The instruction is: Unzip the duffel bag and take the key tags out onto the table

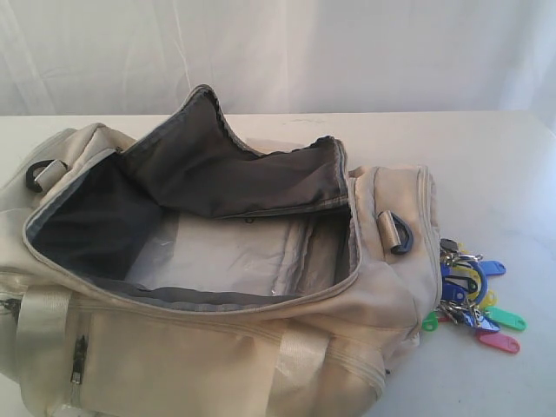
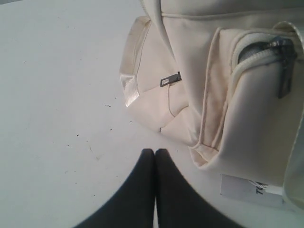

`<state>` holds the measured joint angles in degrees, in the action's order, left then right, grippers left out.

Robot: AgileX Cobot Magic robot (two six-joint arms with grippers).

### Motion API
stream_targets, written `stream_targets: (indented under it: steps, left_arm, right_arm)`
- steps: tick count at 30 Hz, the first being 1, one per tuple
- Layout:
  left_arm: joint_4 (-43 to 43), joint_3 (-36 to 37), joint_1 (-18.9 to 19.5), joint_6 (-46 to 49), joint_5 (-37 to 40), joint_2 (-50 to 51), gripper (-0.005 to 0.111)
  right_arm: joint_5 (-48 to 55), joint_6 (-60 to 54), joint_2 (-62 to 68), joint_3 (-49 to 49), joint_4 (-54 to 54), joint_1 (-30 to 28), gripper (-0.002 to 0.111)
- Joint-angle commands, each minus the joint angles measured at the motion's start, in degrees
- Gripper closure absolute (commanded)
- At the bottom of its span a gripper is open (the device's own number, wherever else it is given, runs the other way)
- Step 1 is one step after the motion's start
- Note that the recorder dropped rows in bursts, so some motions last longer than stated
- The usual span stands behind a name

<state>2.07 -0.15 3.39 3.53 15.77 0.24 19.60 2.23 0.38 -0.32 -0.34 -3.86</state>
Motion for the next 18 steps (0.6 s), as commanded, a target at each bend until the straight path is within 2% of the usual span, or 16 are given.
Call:
stream_targets:
  steps: [1, 18]
  left_arm:
    - [0.8, 0.1, 0.2, 1.5, 0.3, -0.2, 0.107]
    - [0.8, 0.1, 0.2, 1.4, 0.1, -0.2, 0.107]
  right_arm:
    - [-0.2, 0.2, -0.4, 0.3, -0.2, -0.2, 0.108]
    - [-0.2, 0.2, -0.4, 0.3, -0.2, -0.2, 0.108]
